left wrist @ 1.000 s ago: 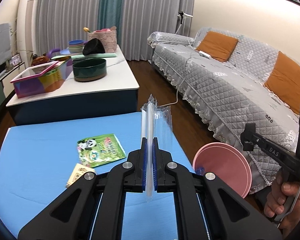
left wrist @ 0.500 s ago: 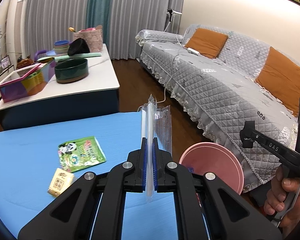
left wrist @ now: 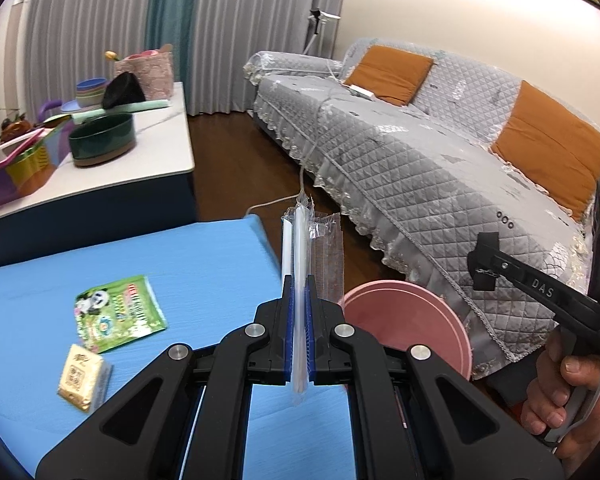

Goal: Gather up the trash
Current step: 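Carry the straws and black strap over the pink bin and open both tools, then move both open tools back over the table toward the tissue pack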

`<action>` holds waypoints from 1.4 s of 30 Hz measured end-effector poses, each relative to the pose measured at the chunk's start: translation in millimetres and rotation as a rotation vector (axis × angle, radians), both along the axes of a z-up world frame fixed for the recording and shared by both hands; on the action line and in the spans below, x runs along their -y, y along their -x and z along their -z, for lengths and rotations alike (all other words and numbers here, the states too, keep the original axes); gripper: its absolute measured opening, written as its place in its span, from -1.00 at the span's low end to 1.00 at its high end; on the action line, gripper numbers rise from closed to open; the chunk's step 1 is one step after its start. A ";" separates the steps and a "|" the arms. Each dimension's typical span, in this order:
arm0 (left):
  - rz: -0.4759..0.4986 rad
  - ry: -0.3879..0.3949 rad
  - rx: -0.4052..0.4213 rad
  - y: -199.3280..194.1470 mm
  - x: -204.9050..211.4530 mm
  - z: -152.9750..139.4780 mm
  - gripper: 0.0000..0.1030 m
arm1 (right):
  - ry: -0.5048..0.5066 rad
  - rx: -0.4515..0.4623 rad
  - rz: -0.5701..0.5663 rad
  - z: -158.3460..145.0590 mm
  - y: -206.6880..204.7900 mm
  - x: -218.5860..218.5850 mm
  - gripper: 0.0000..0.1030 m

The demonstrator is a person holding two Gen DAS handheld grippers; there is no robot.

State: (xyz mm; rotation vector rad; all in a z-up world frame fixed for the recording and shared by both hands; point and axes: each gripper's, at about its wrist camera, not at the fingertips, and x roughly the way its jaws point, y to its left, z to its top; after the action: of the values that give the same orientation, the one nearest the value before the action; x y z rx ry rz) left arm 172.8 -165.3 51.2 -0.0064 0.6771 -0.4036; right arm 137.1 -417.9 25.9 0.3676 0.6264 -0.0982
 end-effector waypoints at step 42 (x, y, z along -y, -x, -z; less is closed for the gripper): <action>0.176 -0.017 -0.107 -6.3 75.8 30.6 -0.27 | -0.093 -0.046 0.082 13.3 3.2 38.0 0.02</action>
State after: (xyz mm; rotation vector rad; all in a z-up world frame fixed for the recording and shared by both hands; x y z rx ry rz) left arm 179.2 -241.1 20.7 0.0481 0.7896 -0.5694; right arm 133.9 -456.0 12.6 0.4823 0.6632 -0.1564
